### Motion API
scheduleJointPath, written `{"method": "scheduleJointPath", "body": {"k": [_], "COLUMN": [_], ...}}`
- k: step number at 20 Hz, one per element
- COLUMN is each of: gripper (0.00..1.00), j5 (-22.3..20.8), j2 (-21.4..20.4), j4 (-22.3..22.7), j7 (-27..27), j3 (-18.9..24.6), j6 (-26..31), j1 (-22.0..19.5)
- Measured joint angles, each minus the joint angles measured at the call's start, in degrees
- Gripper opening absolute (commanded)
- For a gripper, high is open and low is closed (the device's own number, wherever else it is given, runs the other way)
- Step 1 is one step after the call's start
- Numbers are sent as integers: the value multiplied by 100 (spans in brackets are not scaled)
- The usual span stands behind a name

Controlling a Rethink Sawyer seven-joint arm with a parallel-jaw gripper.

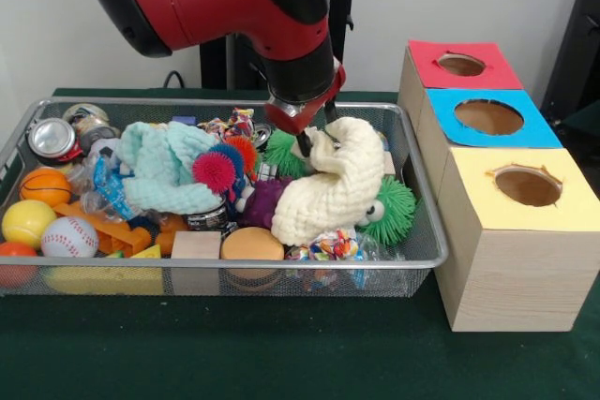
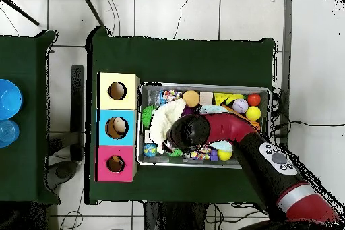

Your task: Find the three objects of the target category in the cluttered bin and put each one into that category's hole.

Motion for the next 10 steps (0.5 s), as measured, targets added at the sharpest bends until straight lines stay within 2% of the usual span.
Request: {"method": "scheduleJointPath", "body": {"k": [3, 10], "gripper": [100, 100], "j5": [-24, -395], "j2": [-29, -131], "j4": [-89, -436], "j7": [0, 0], "j3": [-50, -207], "j6": [0, -1], "j1": [1, 39]}}
